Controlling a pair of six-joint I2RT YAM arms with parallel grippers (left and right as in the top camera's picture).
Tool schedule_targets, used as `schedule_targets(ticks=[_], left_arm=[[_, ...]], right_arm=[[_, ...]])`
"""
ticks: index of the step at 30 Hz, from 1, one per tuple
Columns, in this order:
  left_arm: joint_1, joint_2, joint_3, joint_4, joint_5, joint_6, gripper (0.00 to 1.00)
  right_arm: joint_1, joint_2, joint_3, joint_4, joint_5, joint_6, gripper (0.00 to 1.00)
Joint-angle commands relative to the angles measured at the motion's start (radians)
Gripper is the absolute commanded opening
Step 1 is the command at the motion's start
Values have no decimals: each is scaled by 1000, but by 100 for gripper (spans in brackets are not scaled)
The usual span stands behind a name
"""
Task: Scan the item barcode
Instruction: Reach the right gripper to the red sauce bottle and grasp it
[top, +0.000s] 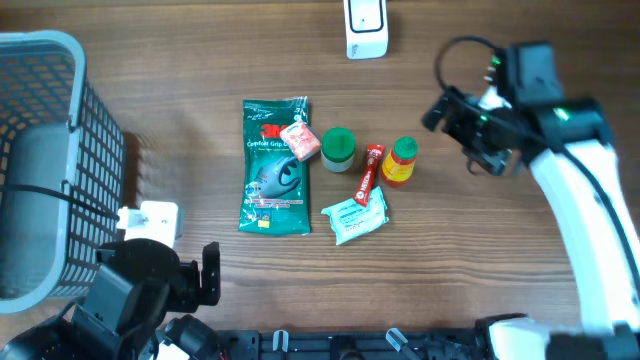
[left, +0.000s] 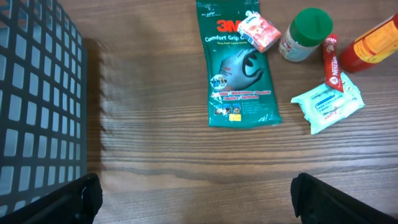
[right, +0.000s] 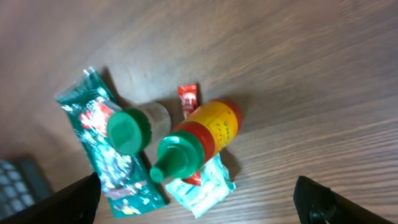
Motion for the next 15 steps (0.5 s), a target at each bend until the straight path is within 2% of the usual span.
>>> schedule_targets(ticks=[1,6,8,12,13,15], left_arm=[[3,-5,2,1,-9,-13,100],[3,-5,2,1,-9,-13,100],[3,-5,2,1,-9,-13,100],[3,-5,2,1,-9,-13,100],[3,-5,2,1,-9,-13,100],[3,-5,2,2,-9,-13,100]], right_arm=[[65,98,57,-20,35,-11,99],[127,174,57,-27,64,-12,99],[142,216,54,-35,77,-12,91],[149,274,53,-48,183,-11,88],[149,286,53,-45,183,-12,84],[149,291,53,-40,179,-27,66]])
